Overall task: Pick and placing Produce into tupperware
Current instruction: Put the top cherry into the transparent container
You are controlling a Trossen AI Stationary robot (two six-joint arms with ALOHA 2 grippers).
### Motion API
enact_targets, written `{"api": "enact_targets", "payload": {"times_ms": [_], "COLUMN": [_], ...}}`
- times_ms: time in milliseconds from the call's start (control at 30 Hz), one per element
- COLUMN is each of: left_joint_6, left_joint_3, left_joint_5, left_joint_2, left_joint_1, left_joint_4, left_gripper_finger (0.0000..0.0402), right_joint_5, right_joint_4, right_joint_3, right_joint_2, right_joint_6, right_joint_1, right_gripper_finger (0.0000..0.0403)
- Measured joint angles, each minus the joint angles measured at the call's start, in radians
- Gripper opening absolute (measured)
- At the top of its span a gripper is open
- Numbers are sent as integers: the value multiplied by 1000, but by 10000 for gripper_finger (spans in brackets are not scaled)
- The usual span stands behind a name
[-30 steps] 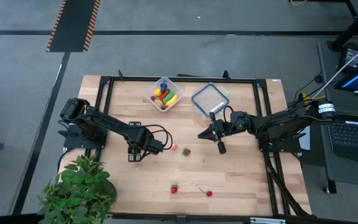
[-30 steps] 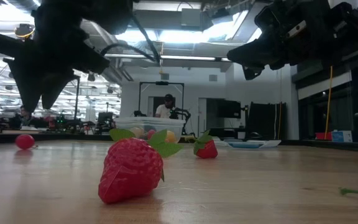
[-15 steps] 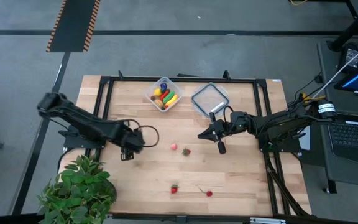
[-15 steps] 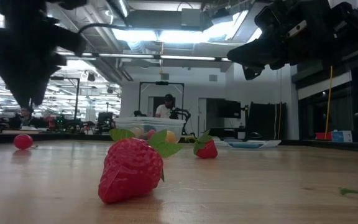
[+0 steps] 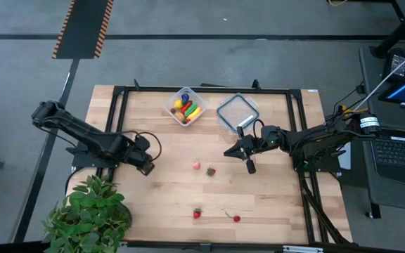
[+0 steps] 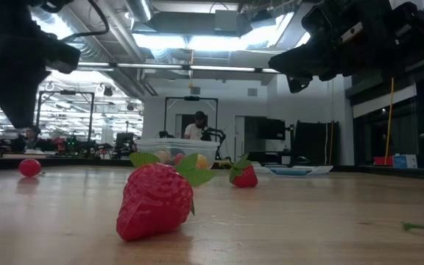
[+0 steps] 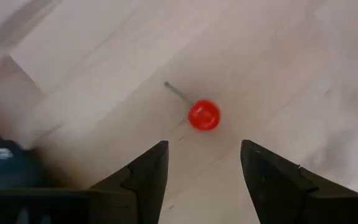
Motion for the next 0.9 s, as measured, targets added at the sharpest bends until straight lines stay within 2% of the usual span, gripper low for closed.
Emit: {"api": "enact_targets", "payload": {"times_ms": [167,267,900], "left_joint_6": [-40,-40,-143], "left_joint_3": [-57,-80,-95], "left_joint_5": [-13,-8,-11], "left_joint_2": [8,9,9], "left_joint_1": [0,0,0], "left_joint_4": [166,206,146], "left_gripper_finger": [192,192,192], "right_joint_5": [0,0,0], "right_joint_4": [0,-1,-1], "right_joint_3": [0,0,0], "right_joint_2": [0,0,0], "right_joint_6": [0,0,0], "right_joint_1": [0,0,0], "right_gripper_finger": [31,31,31]}}
